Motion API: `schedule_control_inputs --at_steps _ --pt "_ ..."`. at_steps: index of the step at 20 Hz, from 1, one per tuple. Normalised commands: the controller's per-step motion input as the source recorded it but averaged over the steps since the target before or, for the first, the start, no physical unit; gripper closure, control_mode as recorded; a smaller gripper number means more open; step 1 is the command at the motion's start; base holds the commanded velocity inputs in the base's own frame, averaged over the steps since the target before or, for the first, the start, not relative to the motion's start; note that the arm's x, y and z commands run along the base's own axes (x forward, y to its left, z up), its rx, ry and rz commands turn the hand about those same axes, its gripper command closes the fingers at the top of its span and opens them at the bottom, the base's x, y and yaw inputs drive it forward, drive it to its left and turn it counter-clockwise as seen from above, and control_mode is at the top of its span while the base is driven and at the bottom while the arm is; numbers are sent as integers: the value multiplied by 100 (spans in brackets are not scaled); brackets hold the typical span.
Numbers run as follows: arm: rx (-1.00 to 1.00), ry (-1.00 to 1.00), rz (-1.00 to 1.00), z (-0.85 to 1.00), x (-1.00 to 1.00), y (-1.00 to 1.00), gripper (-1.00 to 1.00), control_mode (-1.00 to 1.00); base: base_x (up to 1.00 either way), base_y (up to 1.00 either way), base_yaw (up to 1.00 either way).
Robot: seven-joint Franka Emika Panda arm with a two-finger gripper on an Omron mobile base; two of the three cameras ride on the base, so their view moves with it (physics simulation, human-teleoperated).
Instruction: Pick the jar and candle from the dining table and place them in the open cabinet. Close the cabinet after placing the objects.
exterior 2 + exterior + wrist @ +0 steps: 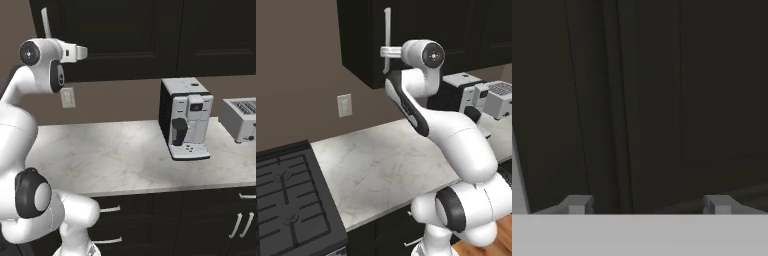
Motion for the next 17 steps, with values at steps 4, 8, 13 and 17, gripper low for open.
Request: schedule_control_inputs --at_steps 4,8,13,17 --pt "-3 0 -24 1 57 53 -100 -100 0 0 0" --pt "0 -6 -23 0 55 59 -100 -100 0 0 0" --pt "0 -6 -3 0 50 28 -100 -100 0 0 0" --pt "0 0 0 0 19 0 -100 -100 0 0 0"
